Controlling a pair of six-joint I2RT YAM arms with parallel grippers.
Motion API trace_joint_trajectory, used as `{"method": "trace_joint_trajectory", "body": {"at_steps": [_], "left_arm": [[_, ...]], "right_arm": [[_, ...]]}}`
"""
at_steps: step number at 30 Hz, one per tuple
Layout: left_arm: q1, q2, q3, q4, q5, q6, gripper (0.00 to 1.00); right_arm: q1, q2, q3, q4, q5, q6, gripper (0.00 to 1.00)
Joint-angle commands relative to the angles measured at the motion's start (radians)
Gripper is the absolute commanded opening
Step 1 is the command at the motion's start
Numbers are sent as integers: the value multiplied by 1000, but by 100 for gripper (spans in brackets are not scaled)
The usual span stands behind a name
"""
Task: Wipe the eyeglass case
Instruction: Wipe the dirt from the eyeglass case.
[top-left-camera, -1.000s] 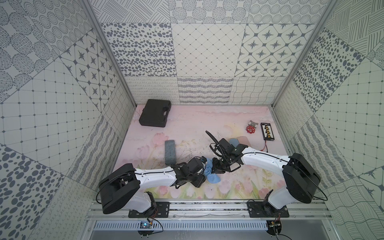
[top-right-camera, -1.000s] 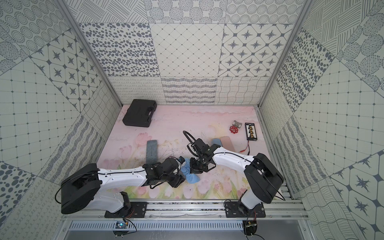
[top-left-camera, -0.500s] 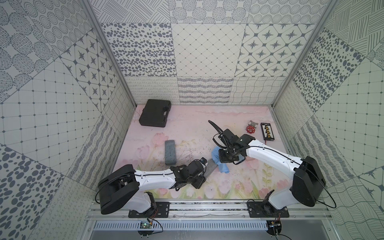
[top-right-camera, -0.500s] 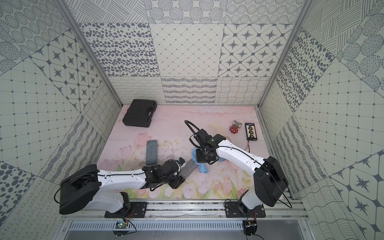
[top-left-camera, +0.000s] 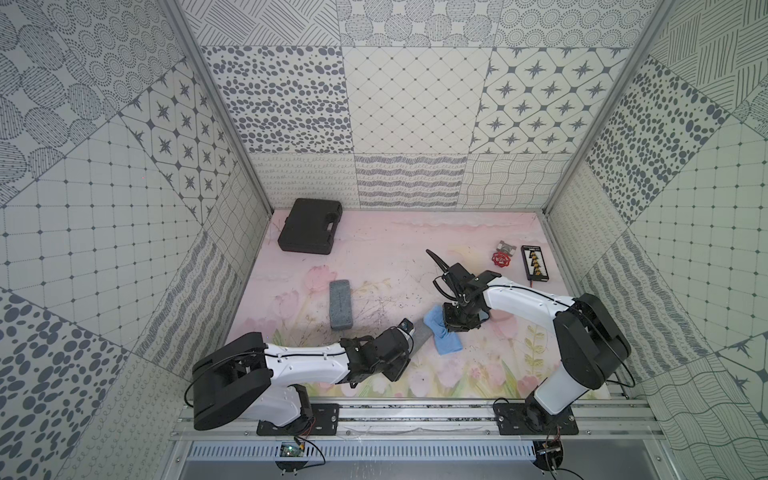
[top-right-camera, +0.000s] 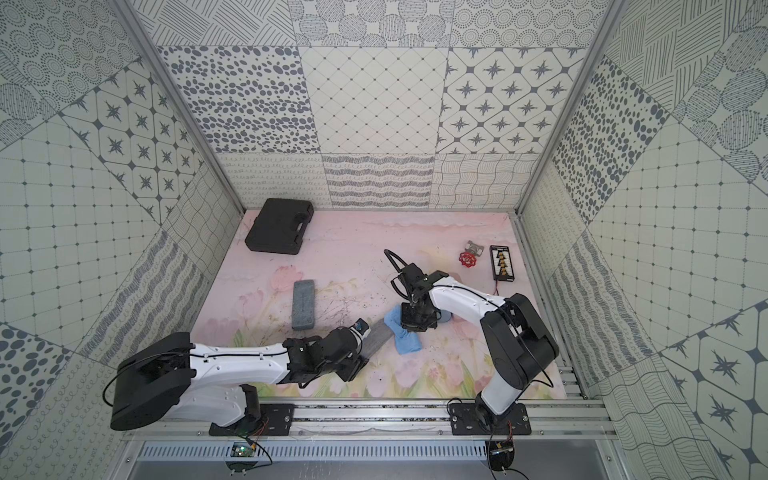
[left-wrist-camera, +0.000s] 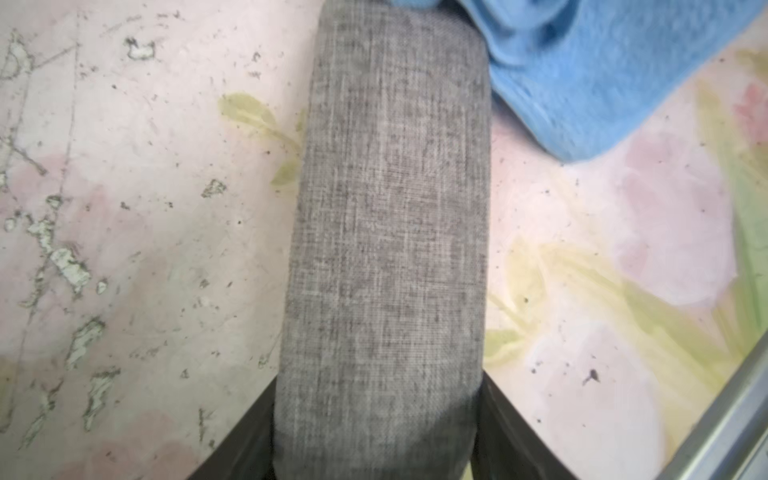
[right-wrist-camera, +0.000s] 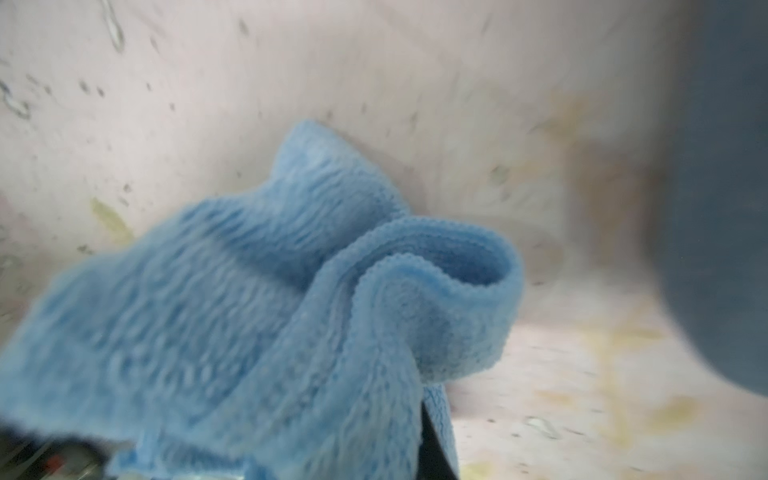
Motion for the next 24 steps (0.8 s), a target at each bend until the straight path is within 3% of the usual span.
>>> {"method": "trace_joint_trajectory", "body": {"at_steps": [1, 4, 8, 10, 12, 15, 19, 20, 22, 24], "left_arm": [[-29, -10, 9, 20, -105, -14, 18], [-59, -13, 13, 9, -165, -15, 18], [-104, -16, 25, 1, -245, -11, 18], [-120, -12, 28, -2, -274, -11, 18], [-140, -7, 34, -4, -298, -12, 18], [-156, 7, 40, -4, -318, -11, 18], [-173, 33, 48, -2, -341, -2, 17], [-176, 40, 53, -8, -348, -2, 17], [-186, 51, 61, -14, -363, 0, 17], [-194, 59, 65, -22, -381, 0, 17]], "right_arm": [[84, -55, 128, -140, 196, -92, 0], [116, -73, 140, -84, -44, -24, 0], [125, -71, -27, 272, -465, 217, 0], [115, -55, -106, 410, -541, 294, 0], [74, -35, -163, 442, -562, 286, 0], [-26, 0, -165, 261, -433, 118, 0], [-25, 38, 24, -104, 171, -116, 0], [-14, 31, 66, -148, 253, -133, 0], [6, 5, 146, -195, 284, -161, 0], [34, -27, 212, -195, 205, -162, 0]]}}
